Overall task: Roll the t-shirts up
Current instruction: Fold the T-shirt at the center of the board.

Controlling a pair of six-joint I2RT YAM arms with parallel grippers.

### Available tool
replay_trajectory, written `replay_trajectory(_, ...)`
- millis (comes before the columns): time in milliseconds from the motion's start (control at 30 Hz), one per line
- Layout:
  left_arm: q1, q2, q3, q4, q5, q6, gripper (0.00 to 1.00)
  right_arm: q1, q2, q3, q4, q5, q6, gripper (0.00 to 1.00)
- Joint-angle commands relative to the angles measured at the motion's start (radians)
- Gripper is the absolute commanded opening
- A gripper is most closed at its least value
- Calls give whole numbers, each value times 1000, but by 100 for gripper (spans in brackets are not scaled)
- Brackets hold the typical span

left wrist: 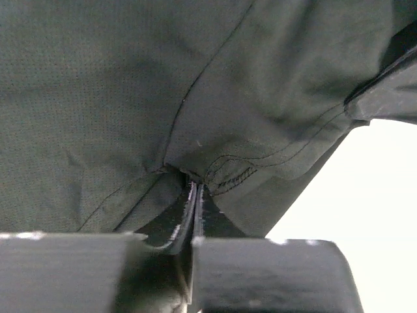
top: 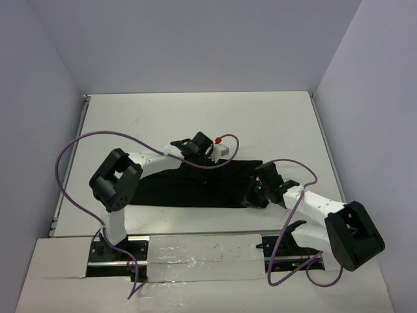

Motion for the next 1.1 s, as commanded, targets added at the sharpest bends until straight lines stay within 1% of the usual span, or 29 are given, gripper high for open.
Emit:
replay_trajectory(0, -6, 5, -8, 36, -11, 6, 0, 2, -21, 20, -32, 52, -22, 0)
replay_trajectory(233, 2, -3, -12, -22, -45, 67, 0, 0, -50, 47, -172, 110, -75, 0)
replay_trajectory(333, 7, -7, -12, -28, -57, 76, 0, -6, -62, 44, -187, 135, -74, 0)
replay_trajectory(367, 5, -6, -12, -30, -59, 113, 0, -7, -68, 46, -189, 139, -74, 0)
replay_trajectory(433, 5, -4, -15, -31, -46, 119, 0, -7, -69, 52, -187, 144, -82, 0)
replay_trajectory(533, 5, -4, -18, -33, -20, 129, 0, -7, -50, 66, -186, 139, -97, 4)
replay_trajectory(567, 4, -6, -18, -36, -10, 138, 3, -7, -50, 73, -187, 141, -102, 12)
replay_trajectory(600, 4, -7, -17, -41, -2, 141, 8, -7, -55, 78, -193, 141, -105, 17)
replay_trajectory(633, 5, -9, -14, -44, 12, 144, 22, -7, -61, 81, -195, 142, -111, 21)
replay_trajectory(667, 5, -10, -8, -56, 18, 155, 28, -7, -70, 92, -203, 148, -112, 28)
replay_trajectory(733, 5, -14, 3, -71, 24, 162, 38, -7, -98, 106, -232, 159, -123, 34)
replay_trajectory(800, 5, -15, 26, -96, 23, 173, 40, -7, -119, 129, -264, 175, -135, 37)
replay_trajectory(867, 5, -18, 53, -125, 24, 184, 43, -7, -127, 149, -279, 181, -143, 38)
replay_trajectory(1000, 7, -23, 90, -177, 33, 205, 56, -7, -139, 172, -334, 193, -163, 39)
replay_trajectory(1067, 7, -27, 103, -197, 33, 224, 59, -9, -153, 185, -356, 204, -168, 40)
